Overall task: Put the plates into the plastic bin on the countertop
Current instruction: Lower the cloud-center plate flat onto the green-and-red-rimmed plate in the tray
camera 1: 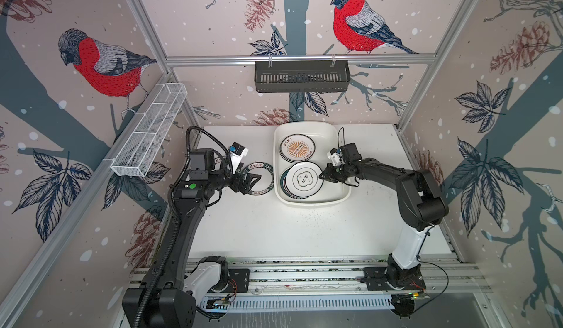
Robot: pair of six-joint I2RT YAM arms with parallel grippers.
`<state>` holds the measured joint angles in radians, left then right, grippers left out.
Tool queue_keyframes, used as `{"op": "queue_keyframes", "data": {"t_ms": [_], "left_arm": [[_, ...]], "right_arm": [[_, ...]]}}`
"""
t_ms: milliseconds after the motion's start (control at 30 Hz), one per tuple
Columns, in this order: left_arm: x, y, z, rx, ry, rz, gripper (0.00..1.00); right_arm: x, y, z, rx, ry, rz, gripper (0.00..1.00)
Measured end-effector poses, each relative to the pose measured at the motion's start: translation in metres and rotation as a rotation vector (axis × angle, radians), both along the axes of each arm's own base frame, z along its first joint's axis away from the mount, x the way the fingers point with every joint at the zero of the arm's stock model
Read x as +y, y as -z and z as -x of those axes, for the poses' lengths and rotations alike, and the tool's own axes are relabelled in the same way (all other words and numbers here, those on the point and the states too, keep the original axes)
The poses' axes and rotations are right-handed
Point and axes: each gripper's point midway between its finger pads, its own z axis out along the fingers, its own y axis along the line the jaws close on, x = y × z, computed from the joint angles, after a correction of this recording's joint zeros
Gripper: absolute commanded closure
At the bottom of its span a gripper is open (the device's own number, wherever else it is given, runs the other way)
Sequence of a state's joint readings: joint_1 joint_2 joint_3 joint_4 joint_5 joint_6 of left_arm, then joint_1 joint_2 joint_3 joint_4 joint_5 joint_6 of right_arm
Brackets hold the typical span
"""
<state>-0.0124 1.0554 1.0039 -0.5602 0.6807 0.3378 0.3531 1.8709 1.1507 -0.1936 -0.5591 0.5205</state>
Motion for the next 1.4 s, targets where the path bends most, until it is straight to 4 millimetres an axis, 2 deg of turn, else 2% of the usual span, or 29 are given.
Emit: {"op": "queue_keyframes", "data": {"t_ms": [333, 500, 700, 867, 1067, 1400], "left_arm": [[0.000, 0.001, 0.000, 0.002, 0.002, 0.002, 0.03], [-0.001, 0.008, 0.001, 0.014, 0.003, 0.003, 0.03], [-0.001, 0.008, 0.000, 0.011, 0.004, 0.003, 0.04], [-0.001, 0.008, 0.003, 0.010, 0.001, 0.012, 0.03], [-0.001, 0.009, 0.003, 0.012, -0.001, 0.014, 0.03], [-0.001, 0.013, 0.006, 0.014, -0.001, 0.014, 0.03]], "right_arm": [[-0.008, 0.014, 0.004, 0.026, 0.006, 0.057, 0.83], [-0.008, 0.015, 0.005, 0.027, 0.006, 0.063, 0.82], [-0.006, 0.016, 0.006, 0.027, 0.000, 0.068, 0.78], [-0.006, 0.016, 0.007, 0.027, 0.001, 0.079, 0.70], [-0.011, 0.004, 0.004, 0.001, 0.020, 0.108, 0.67], [-0.012, -0.008, -0.003, -0.039, 0.038, 0.139, 0.69]]}}
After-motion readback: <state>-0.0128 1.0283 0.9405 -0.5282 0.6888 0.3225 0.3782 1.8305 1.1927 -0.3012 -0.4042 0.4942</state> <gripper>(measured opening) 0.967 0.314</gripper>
